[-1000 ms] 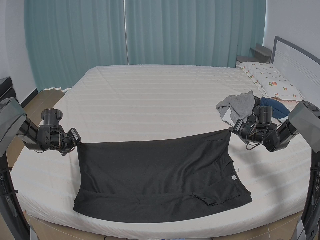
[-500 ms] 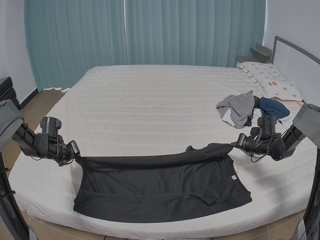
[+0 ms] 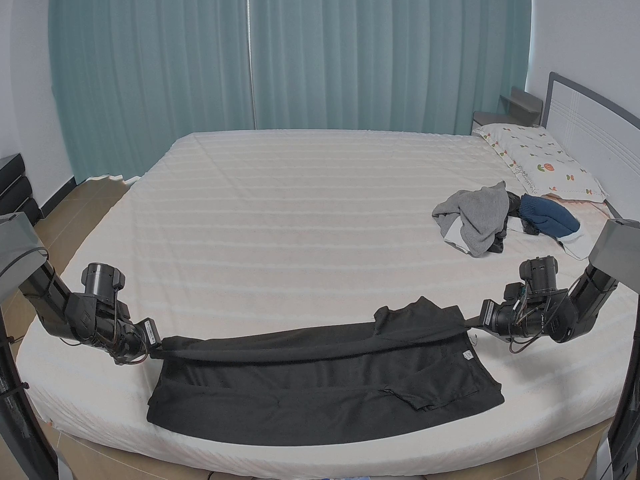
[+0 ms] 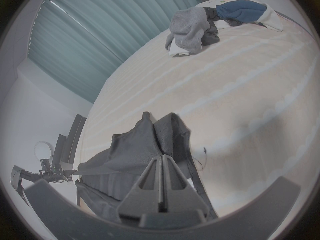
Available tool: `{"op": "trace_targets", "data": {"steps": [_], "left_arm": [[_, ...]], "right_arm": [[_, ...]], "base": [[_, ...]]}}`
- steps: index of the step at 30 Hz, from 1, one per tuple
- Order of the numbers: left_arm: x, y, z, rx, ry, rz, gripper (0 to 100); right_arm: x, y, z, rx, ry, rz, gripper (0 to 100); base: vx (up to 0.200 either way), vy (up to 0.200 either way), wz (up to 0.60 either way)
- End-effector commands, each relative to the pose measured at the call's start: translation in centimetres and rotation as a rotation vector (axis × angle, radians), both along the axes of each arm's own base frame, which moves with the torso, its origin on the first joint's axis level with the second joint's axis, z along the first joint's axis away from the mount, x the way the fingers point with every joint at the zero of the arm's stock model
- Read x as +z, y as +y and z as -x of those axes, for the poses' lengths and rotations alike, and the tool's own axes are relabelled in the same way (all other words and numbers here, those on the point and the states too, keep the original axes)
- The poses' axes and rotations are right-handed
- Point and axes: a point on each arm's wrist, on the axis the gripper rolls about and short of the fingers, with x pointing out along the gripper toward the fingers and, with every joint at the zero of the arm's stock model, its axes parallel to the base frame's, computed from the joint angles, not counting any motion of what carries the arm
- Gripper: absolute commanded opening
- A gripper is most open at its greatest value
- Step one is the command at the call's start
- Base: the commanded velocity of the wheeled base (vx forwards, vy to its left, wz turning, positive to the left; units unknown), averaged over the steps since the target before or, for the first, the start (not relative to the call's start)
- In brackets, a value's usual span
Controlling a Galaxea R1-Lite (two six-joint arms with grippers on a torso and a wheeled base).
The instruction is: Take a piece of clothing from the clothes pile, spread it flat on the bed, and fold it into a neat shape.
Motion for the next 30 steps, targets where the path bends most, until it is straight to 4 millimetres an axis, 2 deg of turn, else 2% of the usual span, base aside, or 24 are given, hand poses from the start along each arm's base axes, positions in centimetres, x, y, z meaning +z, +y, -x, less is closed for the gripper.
{"op": "trace_targets", "data": {"steps": [1,9,15,20,30], "left_arm": [[-0.2,-0.1,1.1,-0.007,0.025,-0.001,0],[0.4,0.2,2.5,-0.033,0.025,-0.023,0],[-0.6,0.0,3.9,-0.090,0.072,-0.047,0],[-0.9,-0.2,4.3,-0.098,0.093,-0.046,0],[-1.1,-0.5,4.7,-0.111,0.109,-0.044,0]], "right_arm": [[0.1,-0.5,1.0,0.007,0.011,0.006,0],[0.6,-1.3,2.6,0.016,0.010,0.009,0],[-1.1,-1.4,3.5,0.056,0.056,0.042,0],[-1.9,-1.4,3.9,0.081,0.078,0.061,0],[-2.0,-1.4,3.6,0.093,0.068,0.069,0]], "base": [[0.000,0.000,0.00],[0.000,0.000,0.00],[0.000,0.000,0.00],[0.000,0.000,0.00],[0.000,0.000,0.00]]}}
